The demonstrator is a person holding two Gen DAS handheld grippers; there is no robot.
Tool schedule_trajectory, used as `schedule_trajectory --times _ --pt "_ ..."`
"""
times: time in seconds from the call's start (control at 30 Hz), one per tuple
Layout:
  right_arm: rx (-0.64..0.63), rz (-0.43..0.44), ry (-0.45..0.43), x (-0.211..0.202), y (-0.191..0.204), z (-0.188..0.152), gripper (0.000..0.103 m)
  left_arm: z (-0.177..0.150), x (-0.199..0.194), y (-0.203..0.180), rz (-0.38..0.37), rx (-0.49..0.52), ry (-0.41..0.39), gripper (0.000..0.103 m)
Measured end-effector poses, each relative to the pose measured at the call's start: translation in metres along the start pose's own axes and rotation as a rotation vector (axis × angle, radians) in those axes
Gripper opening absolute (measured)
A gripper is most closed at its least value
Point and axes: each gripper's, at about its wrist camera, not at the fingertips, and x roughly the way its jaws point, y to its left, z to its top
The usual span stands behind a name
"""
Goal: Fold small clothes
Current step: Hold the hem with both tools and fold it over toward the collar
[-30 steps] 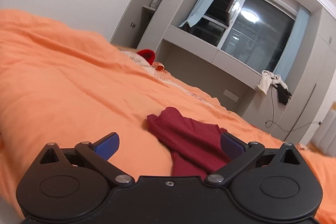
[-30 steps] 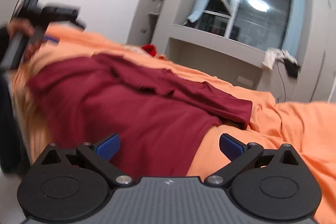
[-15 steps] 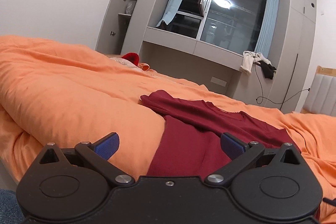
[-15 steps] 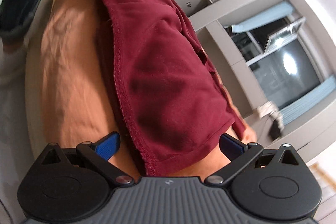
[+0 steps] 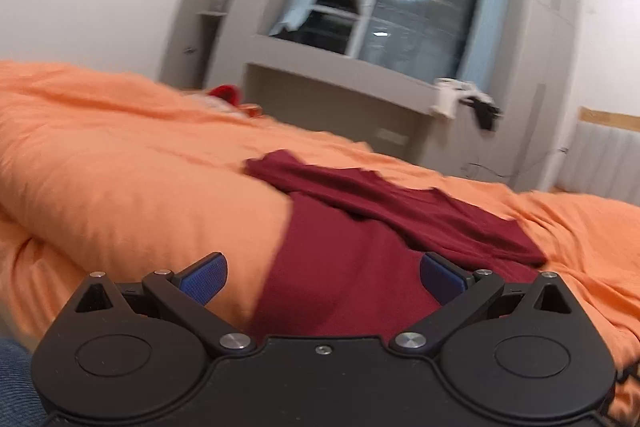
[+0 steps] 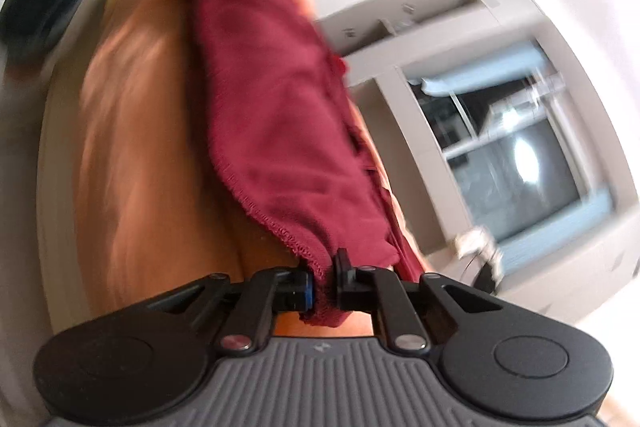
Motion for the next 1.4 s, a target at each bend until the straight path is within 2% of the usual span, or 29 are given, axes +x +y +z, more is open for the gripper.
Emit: schedule_trajectory --times 0.2,0.3,0.37,0.43,0.6,0.67,0.77,0.83,0.93,1.1,1.2,1.3,1.37,1.4 --pt "0.393 0.106 -0.044 -0.004 -0.080 0.019 0.009 -0.015 -0.020 -0.040 -0.200 0.213 -0.076 0.102" --pt "0.531 0.166 -0.068 0.005 -0.114 0.023 0.009 -0.027 -0.027 -0.063 -0.273 0.337 -0.088 0.102" --pt "0.595 0.199 -0.086 0.009 -0.130 0.027 0.009 -0.038 -0.026 -0.082 -0.283 0.419 -0.077 0.102" --pt "0.628 0.220 -0.099 0.008 -0.141 0.029 0.009 -0.050 -0.023 -0.101 -0.241 0.477 -0.076 0.102" --pt "0.642 0.239 -0.121 0.005 -0.153 0.025 0.009 -0.071 0.000 -0.140 -0.138 0.489 -0.014 0.102" --pt "0.656 0.242 -0.127 -0.002 -0.155 0.020 0.009 -0.077 0.010 -0.152 -0.074 0.512 -0.023 0.102" --pt "0.675 0.216 -0.143 -0.017 -0.156 0.015 0.008 -0.081 0.022 -0.164 0.039 0.608 -0.054 0.101" --pt "0.711 0.185 -0.160 -0.023 -0.160 0.010 0.008 -0.080 0.026 -0.162 0.125 0.643 -0.065 0.095" --pt "0.770 0.145 -0.180 -0.030 -0.167 0.001 0.008 -0.071 0.023 -0.147 0.200 0.619 -0.078 0.091" --pt "0.830 0.117 -0.180 -0.036 -0.179 -0.013 0.008 -0.062 0.015 -0.130 0.345 0.620 -0.092 0.090" --pt "0.837 0.114 -0.175 -0.037 -0.181 -0.016 0.008 -0.059 0.013 -0.119 0.374 0.590 -0.053 0.088" --pt "0.842 0.105 -0.174 -0.036 -0.182 -0.017 0.008 -0.057 0.013 -0.114 0.383 0.599 -0.018 0.077" --pt "0.848 0.096 -0.168 -0.036 -0.182 -0.019 0.008 -0.055 0.012 -0.112 0.372 0.606 -0.008 0.060" --pt "0.850 0.093 -0.164 -0.036 -0.182 -0.019 0.008 -0.053 0.012 -0.110 0.361 0.607 -0.001 0.042"
